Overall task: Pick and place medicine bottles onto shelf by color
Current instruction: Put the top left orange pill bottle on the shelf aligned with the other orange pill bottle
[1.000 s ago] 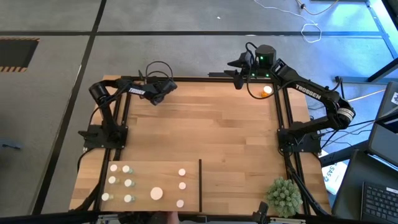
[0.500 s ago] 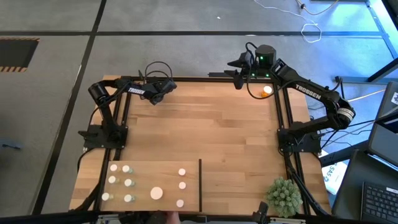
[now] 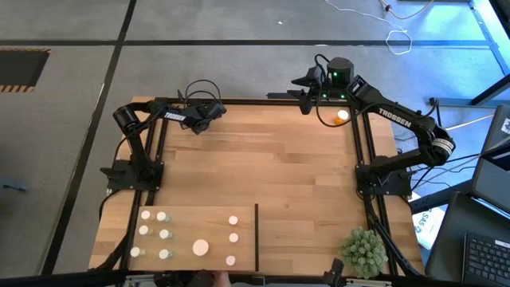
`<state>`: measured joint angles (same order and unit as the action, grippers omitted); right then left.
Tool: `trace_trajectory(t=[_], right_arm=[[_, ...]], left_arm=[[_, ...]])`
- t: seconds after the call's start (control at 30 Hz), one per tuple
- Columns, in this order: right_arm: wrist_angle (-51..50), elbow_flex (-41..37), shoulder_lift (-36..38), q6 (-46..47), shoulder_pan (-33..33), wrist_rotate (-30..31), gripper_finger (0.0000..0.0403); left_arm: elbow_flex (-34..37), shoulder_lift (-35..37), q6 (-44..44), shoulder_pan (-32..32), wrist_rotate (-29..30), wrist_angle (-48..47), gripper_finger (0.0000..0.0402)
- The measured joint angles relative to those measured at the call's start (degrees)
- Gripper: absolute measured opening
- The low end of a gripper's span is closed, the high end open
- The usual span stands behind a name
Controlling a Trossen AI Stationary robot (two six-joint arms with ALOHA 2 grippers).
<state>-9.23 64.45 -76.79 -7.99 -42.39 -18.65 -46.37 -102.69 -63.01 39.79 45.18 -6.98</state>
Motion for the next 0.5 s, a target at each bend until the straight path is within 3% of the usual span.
trace_trajectory(t=[0.5], right_arm=[[0.0, 0.0, 0.0, 0.0, 0.0, 0.0, 0.0213]], left_arm=[[0.0, 0.0, -2.5, 0.0, -3.2, 0.0, 0.0165]])
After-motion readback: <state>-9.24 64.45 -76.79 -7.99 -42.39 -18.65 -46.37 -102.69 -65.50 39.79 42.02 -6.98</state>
